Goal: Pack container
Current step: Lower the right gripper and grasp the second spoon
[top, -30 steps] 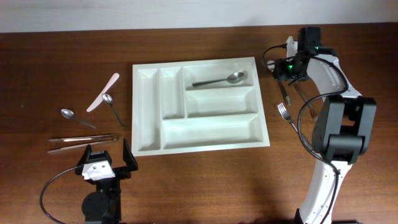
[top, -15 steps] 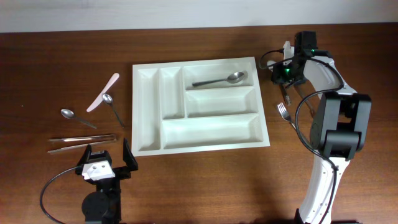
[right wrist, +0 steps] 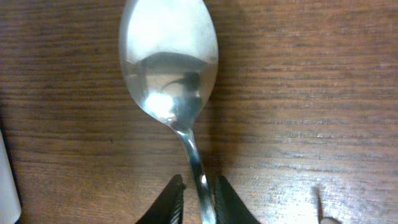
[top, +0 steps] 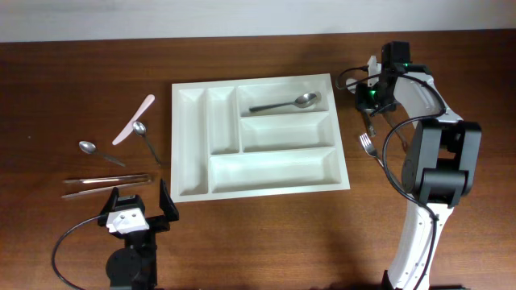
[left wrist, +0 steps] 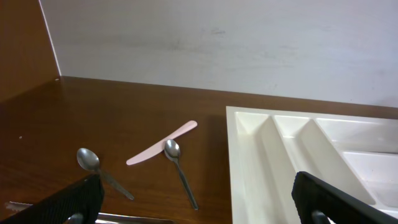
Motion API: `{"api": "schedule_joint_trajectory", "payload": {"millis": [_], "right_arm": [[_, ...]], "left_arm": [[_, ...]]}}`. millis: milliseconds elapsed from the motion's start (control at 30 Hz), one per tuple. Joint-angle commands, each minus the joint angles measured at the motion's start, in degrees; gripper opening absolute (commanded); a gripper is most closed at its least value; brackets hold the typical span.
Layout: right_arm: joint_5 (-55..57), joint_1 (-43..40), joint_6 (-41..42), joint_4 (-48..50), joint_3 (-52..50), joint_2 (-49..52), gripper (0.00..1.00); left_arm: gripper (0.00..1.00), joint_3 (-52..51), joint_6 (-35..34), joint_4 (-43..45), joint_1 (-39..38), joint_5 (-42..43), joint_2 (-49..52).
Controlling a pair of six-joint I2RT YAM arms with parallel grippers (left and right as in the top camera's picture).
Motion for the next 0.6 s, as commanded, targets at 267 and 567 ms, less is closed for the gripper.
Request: {"api": "schedule_joint_trajectory", "payload": {"millis": [267, 567], "right_arm": [[-0.7, 0.4, 0.5, -1.1, 0.2, 2.6, 0.04], [-0.8, 0.3, 0.5, -1.1, 0.3, 2.6, 0.04]], "left_arm": [[0.99, -0.4, 0.9, 0.1, -0.2, 0.6, -0.5], [0.99, -0.4, 0.9, 0.1, -0.2, 0.6, -0.5]]}}
